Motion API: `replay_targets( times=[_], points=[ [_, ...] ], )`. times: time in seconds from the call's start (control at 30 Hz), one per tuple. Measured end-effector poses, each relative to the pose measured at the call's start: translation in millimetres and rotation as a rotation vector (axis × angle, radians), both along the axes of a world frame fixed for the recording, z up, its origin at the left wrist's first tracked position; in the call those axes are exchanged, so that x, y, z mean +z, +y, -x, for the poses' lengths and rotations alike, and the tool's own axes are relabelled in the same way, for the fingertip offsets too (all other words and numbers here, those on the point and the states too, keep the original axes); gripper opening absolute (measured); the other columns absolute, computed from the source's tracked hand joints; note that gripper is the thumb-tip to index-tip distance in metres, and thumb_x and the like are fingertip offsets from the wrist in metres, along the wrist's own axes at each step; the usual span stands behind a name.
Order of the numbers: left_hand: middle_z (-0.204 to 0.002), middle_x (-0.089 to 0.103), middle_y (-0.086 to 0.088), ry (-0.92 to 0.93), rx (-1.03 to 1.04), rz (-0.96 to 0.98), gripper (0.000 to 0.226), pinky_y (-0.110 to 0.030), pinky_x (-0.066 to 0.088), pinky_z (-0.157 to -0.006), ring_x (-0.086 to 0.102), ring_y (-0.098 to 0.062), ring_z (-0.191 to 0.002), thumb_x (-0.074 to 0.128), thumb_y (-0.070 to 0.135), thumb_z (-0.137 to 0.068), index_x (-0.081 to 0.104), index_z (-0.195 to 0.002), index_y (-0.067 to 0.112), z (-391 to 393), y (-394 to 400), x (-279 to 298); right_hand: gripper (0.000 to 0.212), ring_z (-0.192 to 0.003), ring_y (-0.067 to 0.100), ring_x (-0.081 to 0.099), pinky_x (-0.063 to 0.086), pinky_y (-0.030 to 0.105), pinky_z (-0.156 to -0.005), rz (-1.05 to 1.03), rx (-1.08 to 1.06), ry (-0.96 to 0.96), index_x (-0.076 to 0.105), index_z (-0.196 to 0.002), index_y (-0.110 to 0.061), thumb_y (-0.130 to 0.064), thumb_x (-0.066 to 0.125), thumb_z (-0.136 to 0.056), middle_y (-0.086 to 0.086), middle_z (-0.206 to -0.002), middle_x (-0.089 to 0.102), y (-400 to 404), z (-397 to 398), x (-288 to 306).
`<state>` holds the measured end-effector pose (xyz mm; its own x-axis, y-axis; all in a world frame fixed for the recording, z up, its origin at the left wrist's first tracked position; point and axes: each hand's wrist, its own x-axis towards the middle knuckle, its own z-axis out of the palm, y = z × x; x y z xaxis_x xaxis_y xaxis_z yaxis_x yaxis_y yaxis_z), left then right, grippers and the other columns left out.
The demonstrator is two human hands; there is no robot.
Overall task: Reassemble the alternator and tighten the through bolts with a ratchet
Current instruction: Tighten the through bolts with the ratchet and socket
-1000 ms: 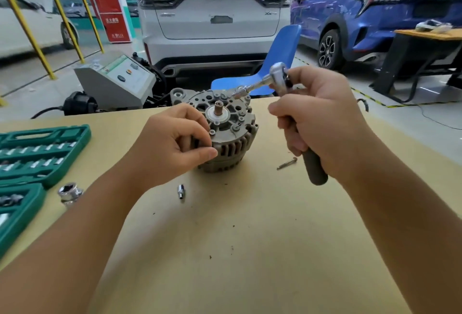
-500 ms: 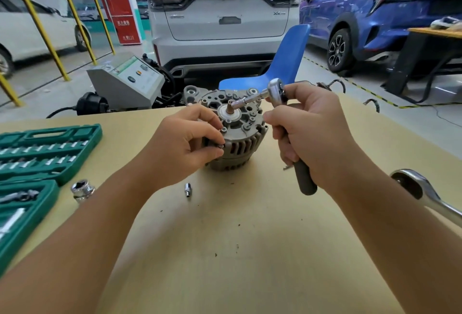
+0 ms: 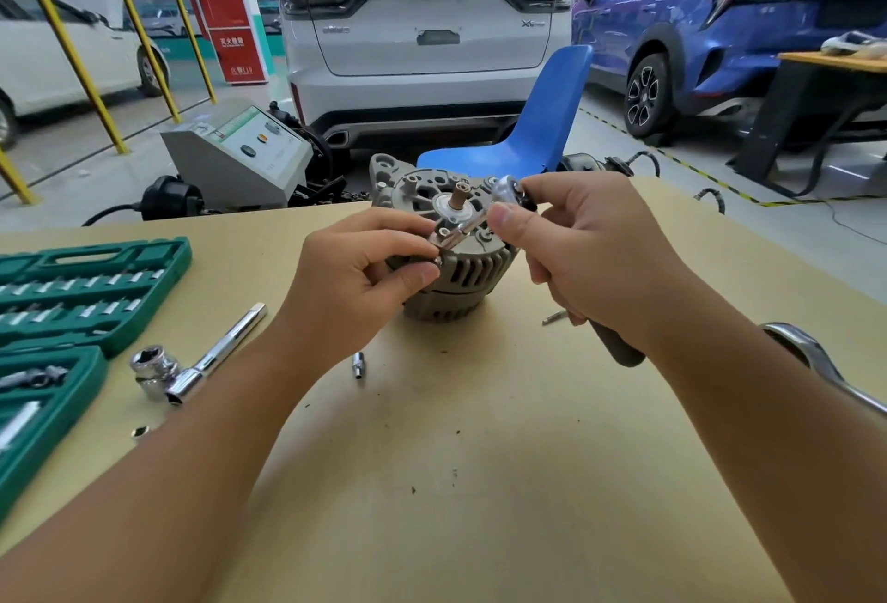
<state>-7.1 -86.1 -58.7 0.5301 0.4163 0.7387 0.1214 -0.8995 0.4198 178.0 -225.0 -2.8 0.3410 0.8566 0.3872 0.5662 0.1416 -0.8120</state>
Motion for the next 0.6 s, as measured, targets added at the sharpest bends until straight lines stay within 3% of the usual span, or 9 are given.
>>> replay_targets(
  times=[0.1, 0.23, 0.33, 0.5, 0.6],
  points=[
    [-0.109, 0.074, -0.002, -0.038, 0.028, -0.008, 0.01, -0.031, 0.056, -0.072, 0.067, -0.025, -0.066, 0.084, 0.004, -0.084, 0.081, -0.093, 0.008, -2.3, -1.2, -2.5, 0.022, -0.032, 0.01, 0.041, 0.04, 0.026, -0.035, 0.024, -0.008, -0.002, 0.073, -0.093, -0.018, -0.039, 0.068, -0.097, -0.001, -0.051, 0.054, 0.4, -1.4, -1.1],
    [-0.112, 0.074, -0.001, -0.047, 0.043, 0.004, 0.012, -0.028, 0.055, -0.069, 0.062, -0.017, -0.057, 0.085, 0.005, -0.083, 0.08, -0.094, 0.008, -5.0, -2.5, -3.7, 0.023, -0.032, 0.008, 0.039, 0.04, 0.025, -0.034, 0.028, 0.011, -0.029, 0.073, -0.091, -0.017, -0.038, 0.067, -0.097, 0.0, -0.051, 0.054, -0.6, -1.2, -0.7],
    [-0.113, 0.074, -0.001, -0.047, 0.045, 0.023, 0.014, -0.017, 0.049, -0.067, 0.058, -0.004, -0.057, 0.086, 0.006, -0.083, 0.079, -0.095, 0.006, -5.9, -2.1, -5.8, 0.027, -0.033, 0.008, 0.039, 0.04, 0.025, -0.034, 0.025, 0.006, -0.044, 0.072, -0.09, -0.013, -0.038, 0.066, -0.098, 0.007, -0.055, 0.054, -0.4, 0.2, -1.5],
    [-0.112, 0.073, 0.003, -0.054, 0.045, 0.042, 0.013, -0.019, 0.051, -0.062, 0.053, -0.012, -0.051, 0.085, 0.008, -0.083, 0.079, -0.095, 0.008, -5.8, -2.1, -7.0, 0.03, -0.036, 0.007, 0.04, 0.042, 0.026, -0.032, 0.048, 0.0, -0.123, 0.072, -0.097, -0.01, -0.039, 0.066, -0.098, 0.02, -0.065, 0.06, -2.6, -0.3, 1.2],
    [-0.111, 0.073, 0.003, -0.042, 0.052, 0.035, 0.014, -0.017, 0.049, -0.063, 0.053, -0.013, -0.052, 0.086, 0.008, -0.083, 0.079, -0.095, 0.008, -6.1, -2.5, -7.1, 0.025, -0.038, 0.009, 0.04, 0.045, 0.028, -0.032, 0.079, 0.012, -0.178, 0.073, -0.088, -0.017, -0.04, 0.066, -0.098, 0.021, -0.067, 0.06, -4.2, -0.4, 3.2]
  ],
)
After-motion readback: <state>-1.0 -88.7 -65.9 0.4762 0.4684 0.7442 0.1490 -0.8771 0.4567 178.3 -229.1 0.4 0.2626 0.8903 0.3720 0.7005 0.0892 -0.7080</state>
